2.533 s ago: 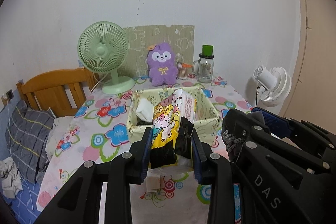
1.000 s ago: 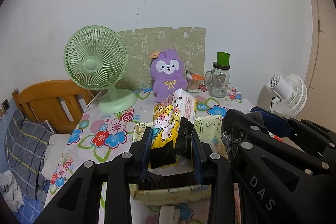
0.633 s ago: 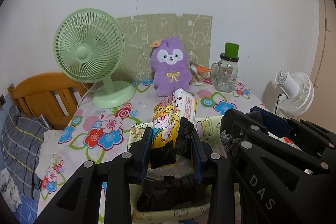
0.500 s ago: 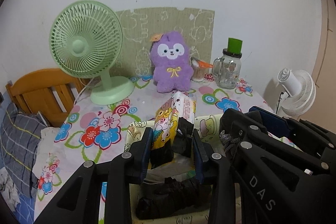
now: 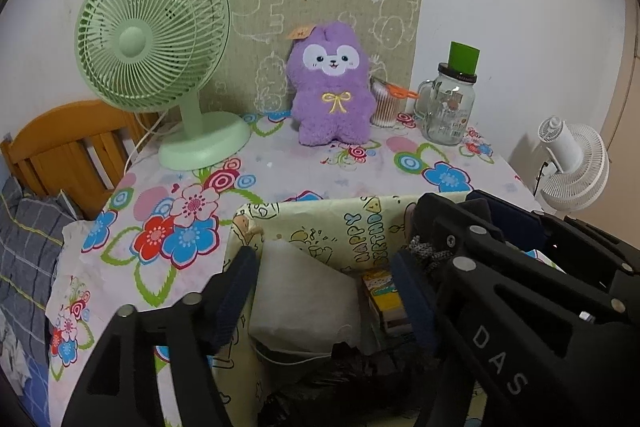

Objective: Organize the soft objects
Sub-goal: 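Lower both items into the box and open both grippers, then withdraw both open grippers from the box toward the remaining items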

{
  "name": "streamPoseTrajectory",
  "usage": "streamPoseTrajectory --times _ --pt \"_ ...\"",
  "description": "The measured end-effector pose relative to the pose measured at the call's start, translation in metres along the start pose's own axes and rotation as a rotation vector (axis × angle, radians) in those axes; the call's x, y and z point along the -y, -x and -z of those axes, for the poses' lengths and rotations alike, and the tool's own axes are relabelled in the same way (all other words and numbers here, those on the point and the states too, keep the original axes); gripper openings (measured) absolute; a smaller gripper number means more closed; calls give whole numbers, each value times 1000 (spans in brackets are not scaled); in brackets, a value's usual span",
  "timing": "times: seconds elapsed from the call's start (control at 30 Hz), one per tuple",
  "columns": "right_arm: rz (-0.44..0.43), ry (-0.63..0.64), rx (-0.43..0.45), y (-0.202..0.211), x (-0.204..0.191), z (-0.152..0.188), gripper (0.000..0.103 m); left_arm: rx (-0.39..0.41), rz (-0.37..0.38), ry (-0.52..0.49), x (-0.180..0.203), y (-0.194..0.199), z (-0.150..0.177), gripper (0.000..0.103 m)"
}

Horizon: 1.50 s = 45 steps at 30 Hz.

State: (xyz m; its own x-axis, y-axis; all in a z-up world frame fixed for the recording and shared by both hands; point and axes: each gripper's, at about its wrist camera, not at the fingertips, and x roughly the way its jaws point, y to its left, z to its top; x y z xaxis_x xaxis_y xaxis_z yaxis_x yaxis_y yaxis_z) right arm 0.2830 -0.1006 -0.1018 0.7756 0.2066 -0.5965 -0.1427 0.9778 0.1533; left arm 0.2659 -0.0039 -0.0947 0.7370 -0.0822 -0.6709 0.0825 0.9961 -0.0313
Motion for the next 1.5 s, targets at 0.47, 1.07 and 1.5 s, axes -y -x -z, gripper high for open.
streamPoseTrajectory --times 0.47,1.07,1.5 --pt "33 0 27 -2 -2 3 70 1 20 -16 1 3 2 91" --pt "5 -50 57 52 1 18 87 51 -28 -1 15 55 15 95" --pt "42 -26 109 106 2 31 91 115 -31 -23 29 101 30 95"
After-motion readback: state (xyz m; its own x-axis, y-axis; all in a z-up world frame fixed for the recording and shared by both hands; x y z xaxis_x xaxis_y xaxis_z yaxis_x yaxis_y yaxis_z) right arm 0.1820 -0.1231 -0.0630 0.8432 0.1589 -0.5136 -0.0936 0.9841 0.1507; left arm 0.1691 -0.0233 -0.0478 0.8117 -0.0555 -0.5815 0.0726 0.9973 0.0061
